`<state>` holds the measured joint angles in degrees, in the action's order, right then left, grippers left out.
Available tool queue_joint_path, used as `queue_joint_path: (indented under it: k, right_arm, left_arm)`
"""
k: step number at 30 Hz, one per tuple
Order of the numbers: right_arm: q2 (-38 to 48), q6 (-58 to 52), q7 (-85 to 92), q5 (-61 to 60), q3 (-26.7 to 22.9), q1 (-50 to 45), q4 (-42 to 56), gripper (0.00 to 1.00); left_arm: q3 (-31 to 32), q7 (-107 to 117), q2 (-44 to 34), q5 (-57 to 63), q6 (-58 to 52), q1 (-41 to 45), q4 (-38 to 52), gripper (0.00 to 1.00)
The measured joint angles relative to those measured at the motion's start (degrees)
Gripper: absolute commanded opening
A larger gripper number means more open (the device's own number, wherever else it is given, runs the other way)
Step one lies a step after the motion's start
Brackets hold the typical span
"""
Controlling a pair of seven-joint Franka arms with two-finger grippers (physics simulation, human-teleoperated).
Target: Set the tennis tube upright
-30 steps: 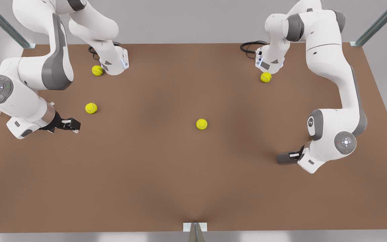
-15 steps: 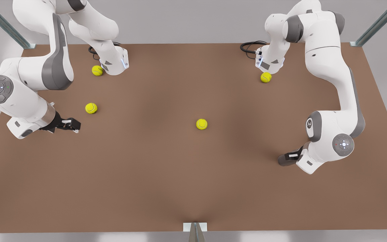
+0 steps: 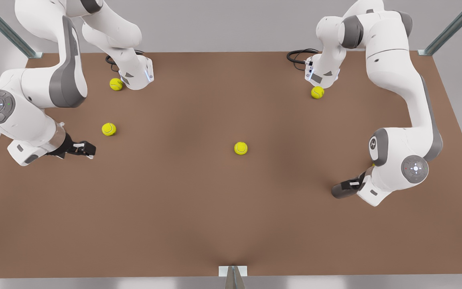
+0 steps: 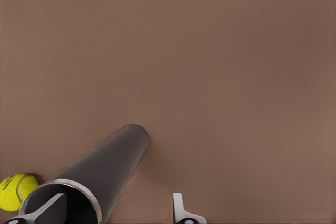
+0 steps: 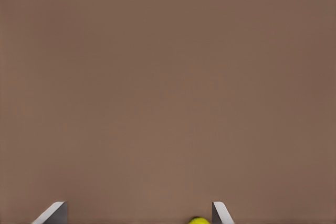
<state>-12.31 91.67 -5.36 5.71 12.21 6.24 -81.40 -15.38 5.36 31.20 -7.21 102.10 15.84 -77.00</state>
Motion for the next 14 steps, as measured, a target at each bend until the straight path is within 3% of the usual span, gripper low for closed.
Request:
queue_joint_path:
  k: [11, 14]
  right_arm:
    - [0.00, -0.09, 0.09, -0.35, 0.09, -0.07, -0.08, 1.00]
    - [0.00, -0.09, 0.25, -0.51, 0.09, 0.18, -0.08, 1.00]
  left_arm:
    - [0.05, -0.49, -0.49, 0.43, -12.93, -0.89, 10.02, 1.00]
    - [1.25, -1.40, -9.00, 0.75, -16.12, -1.68, 9.13, 1.00]
